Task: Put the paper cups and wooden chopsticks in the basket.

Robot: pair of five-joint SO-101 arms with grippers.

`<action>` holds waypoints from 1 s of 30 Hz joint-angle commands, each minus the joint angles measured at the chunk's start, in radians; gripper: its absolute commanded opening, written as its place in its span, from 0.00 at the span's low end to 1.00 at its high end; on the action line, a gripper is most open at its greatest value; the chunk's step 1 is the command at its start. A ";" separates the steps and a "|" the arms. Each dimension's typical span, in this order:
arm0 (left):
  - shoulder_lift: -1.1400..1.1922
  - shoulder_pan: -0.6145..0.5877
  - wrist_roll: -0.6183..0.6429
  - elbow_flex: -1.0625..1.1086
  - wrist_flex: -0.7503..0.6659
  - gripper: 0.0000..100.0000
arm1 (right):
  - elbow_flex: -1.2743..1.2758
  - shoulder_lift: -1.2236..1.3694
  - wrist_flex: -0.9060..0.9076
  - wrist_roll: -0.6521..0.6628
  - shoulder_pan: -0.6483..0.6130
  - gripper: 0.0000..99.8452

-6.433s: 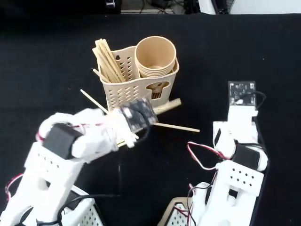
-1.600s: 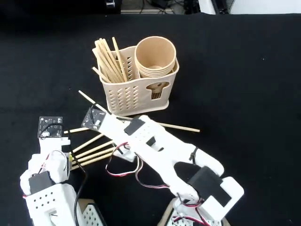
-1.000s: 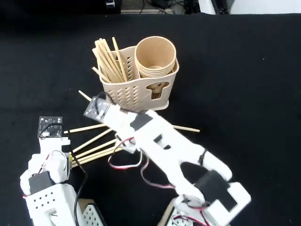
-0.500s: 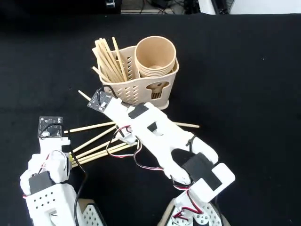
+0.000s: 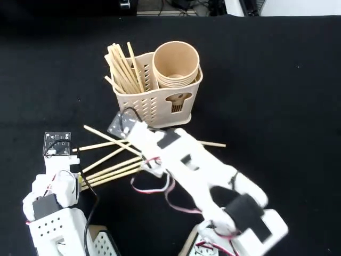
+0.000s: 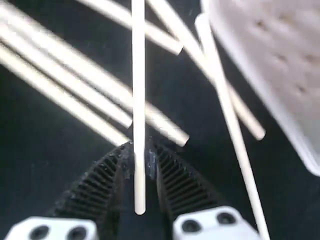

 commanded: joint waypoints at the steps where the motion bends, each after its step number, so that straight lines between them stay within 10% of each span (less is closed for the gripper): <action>1: 0.002 0.001 0.002 -0.004 -0.015 0.17 | 0.077 -0.122 -0.006 0.104 0.063 0.01; 14: 0.002 0.001 0.002 -0.004 -0.017 0.17 | 0.030 -0.143 0.141 0.236 -0.015 0.21; 30: 0.002 0.001 0.002 -0.004 -0.015 0.17 | -0.122 0.096 0.060 0.152 -0.160 0.22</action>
